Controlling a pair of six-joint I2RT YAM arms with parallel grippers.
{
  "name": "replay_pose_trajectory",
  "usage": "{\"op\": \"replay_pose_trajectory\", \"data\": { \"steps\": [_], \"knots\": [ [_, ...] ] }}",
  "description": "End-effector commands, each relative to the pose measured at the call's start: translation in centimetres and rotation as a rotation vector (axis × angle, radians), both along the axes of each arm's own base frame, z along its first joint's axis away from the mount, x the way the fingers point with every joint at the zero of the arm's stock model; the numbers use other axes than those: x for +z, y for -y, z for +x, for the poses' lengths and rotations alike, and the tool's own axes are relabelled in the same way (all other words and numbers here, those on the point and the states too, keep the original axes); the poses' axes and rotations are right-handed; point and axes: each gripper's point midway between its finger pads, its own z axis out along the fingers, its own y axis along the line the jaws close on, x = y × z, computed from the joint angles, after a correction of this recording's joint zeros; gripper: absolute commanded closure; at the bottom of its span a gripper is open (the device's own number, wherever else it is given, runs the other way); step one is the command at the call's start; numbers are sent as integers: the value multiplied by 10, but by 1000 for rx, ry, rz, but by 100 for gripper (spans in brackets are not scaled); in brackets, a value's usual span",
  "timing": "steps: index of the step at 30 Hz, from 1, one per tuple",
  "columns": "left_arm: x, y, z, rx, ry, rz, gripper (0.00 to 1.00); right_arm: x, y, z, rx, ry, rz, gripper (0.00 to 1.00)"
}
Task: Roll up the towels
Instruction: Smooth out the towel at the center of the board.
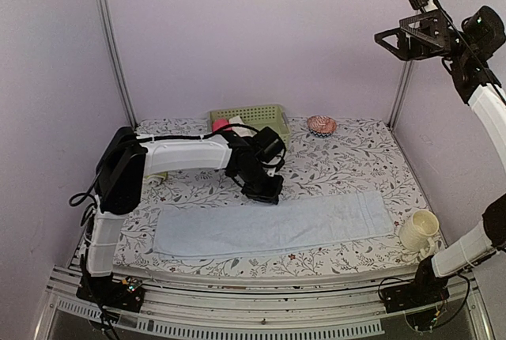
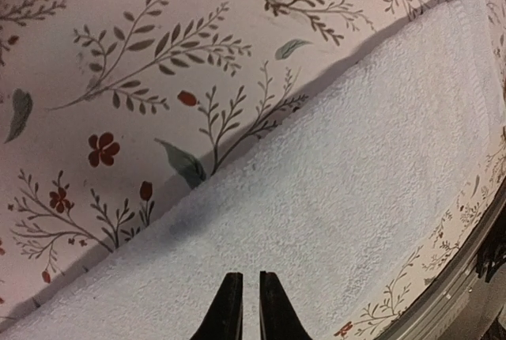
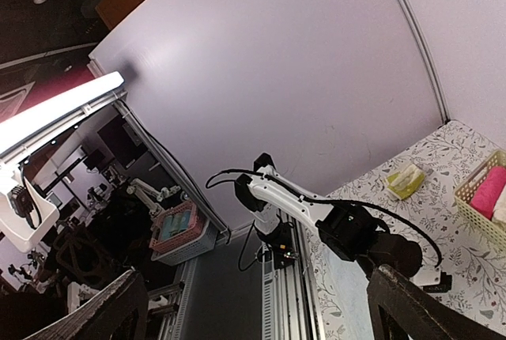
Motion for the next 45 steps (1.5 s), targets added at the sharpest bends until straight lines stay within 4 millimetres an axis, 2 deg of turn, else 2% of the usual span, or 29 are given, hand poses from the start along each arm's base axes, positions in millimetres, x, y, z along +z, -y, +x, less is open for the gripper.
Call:
{"op": "replay_pose_trajectory", "data": {
  "steps": [1,5,9,11,12,13,16,17,19,21,22,23,24,27,28,29,30,32,34,35,38,41,45],
  "knots": [
    [15,45,0,-66,58,-87,91,10,-1,-7,14,-6,-4,1],
    [6,64,-10,-109,56,-104,91,4,-3,-6,15,-6,5,1],
    [-3,72,-22,-166,59,-95,91,-7,-6,-5,28,-5,0,1],
    [-7,72,-27,-202,61,-89,91,-26,-6,-3,32,40,-7,1],
    [-9,72,-30,-224,66,-86,91,-46,-3,7,27,-11,-17,1],
    [-12,71,-31,-240,77,-75,91,-59,-1,14,17,29,-19,1],
    [-17,63,-32,-269,106,-33,93,-131,18,55,-137,-243,-39,1],
    [-15,61,-33,-276,115,-25,95,-158,25,75,-285,-193,-123,1],
    [-15,49,-37,-280,130,-9,95,-213,32,101,-475,-10,-413,1],
    [-7,46,-48,-313,132,-53,95,-252,55,114,-606,94,-608,1],
    [-7,39,-52,-319,137,-47,95,-267,70,117,-679,117,-690,1],
    [-10,28,-53,-310,143,-20,95,-273,74,111,-698,137,-717,1],
    [-10,17,-54,-301,154,1,95,-276,75,103,-680,186,-733,1],
    [-21,-17,-56,-263,156,70,96,-304,75,74,-608,271,-793,1],
    [-22,-25,-56,-249,151,73,96,-317,74,65,-563,248,-818,1],
    [-21,-32,-56,-234,147,66,97,-332,73,58,-510,230,-852,5],
    [-22,-39,-56,-219,141,60,97,-348,74,53,-459,204,-892,14],
    [-4,-50,-55,-193,164,25,97,-380,81,42,-391,109,-972,34],
    [1,-68,-55,-158,174,24,97,-401,86,34,-356,56,-1024,52],
    [8,-75,-51,-131,188,12,97,-409,89,29,-347,35,-1046,57],
    [2,-115,-45,-23,168,38,98,-434,98,23,-338,-20,-1113,66],
    [-10,-153,-41,80,137,70,100,-452,103,27,-355,-78,-1144,70],
    [-24,-182,-42,147,120,106,100,-474,109,44,-384,-137,-1186,72]
  ]
}}
